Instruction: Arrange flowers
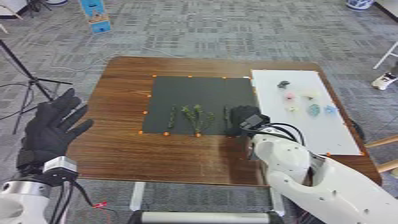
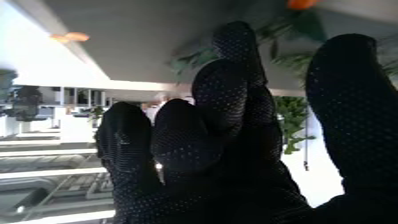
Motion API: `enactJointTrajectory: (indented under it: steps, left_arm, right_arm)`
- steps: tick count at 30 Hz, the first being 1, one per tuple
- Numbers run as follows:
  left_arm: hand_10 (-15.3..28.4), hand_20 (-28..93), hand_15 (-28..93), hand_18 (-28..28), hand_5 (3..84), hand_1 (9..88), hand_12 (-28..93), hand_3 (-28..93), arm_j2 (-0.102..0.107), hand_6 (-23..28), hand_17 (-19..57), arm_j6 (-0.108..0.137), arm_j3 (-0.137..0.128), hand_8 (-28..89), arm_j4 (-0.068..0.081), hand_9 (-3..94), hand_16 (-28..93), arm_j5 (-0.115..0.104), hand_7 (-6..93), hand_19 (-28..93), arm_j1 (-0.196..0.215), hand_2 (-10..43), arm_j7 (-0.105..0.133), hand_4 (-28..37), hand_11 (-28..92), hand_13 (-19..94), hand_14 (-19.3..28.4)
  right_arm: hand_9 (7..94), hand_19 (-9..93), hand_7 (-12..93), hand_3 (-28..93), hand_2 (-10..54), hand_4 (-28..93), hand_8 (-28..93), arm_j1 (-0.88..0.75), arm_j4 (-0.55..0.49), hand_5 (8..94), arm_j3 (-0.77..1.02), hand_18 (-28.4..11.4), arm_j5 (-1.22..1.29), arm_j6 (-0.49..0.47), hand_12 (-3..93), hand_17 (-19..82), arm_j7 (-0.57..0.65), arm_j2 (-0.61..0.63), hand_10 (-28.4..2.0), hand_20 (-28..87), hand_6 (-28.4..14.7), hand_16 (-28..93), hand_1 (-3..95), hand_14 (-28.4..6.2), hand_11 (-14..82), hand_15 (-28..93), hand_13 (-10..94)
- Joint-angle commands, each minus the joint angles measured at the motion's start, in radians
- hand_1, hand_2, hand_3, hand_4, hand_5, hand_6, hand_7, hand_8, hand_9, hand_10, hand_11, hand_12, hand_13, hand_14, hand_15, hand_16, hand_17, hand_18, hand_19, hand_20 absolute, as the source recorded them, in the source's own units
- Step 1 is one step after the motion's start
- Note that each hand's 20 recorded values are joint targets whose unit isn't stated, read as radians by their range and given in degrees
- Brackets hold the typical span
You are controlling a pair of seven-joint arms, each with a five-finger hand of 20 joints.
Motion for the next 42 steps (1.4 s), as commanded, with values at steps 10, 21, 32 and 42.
enactJointTrajectory:
  steps: [10,21,32,42]
  left_arm:
    - [9.6,9,12,22.2,27.1,26.3,16,57,-0.005,2.2,-11.0,0.003,-0.004,-9,-0.009,21.9,5,-0.005,16.0,40,0.014,-6.0,0.002,-28.3,13,18,13.0]
    - [9.6,9,12,22.2,27.1,26.3,16,56,-0.009,2.3,-11.0,0.009,-0.011,-9,-0.014,21.9,5,-0.002,15.8,40,0.018,-6.0,0.016,-28.3,13,18,12.9]
    - [9.6,9,12,22.2,27.1,26.3,16,56,-0.013,2.3,-11.0,0.012,-0.014,-9,-0.017,21.9,5,-0.002,15.7,40,0.022,-5.9,0.017,-28.3,13,19,13.0]
    - [9.6,9,12,22.1,27.2,26.4,16,56,-0.006,2.3,-11.0,0.008,-0.013,-9,-0.012,22.0,5,-0.004,15.8,39,0.015,-5.9,0.009,-28.3,13,19,13.0]
  right_arm:
    - [36.2,78,33,85,-9.5,-28,-11,-0.006,0.156,39.8,0.076,-22.0,-0.104,0.364,33.0,19,0.081,0.221,-15.4,57,-5.3,34,31.1,-13.2,40.7,80,41]
    - [26.2,73,14,84,-9.5,-28,-6,-0.025,0.281,26.0,0.099,-22.3,-0.014,0.277,22.9,14,0.052,0.232,-15.6,56,-9.8,23,30.9,-14.1,12.1,72,29]
    - [36.4,74,20,84,-9.5,-28,-8,-0.015,0.285,34.0,0.075,-22.0,-0.037,0.293,23.9,15,0.027,0.222,-13.0,57,-7.5,23,30.6,-12.6,22.0,73,35]
    - [51.2,77,30,85,-9.5,-28,-13,0.096,0.403,46.7,-0.118,-19.3,-0.107,0.517,23.8,21,0.006,0.182,-11.7,56,-3.0,25,33.5,-9.8,33.1,74,48]
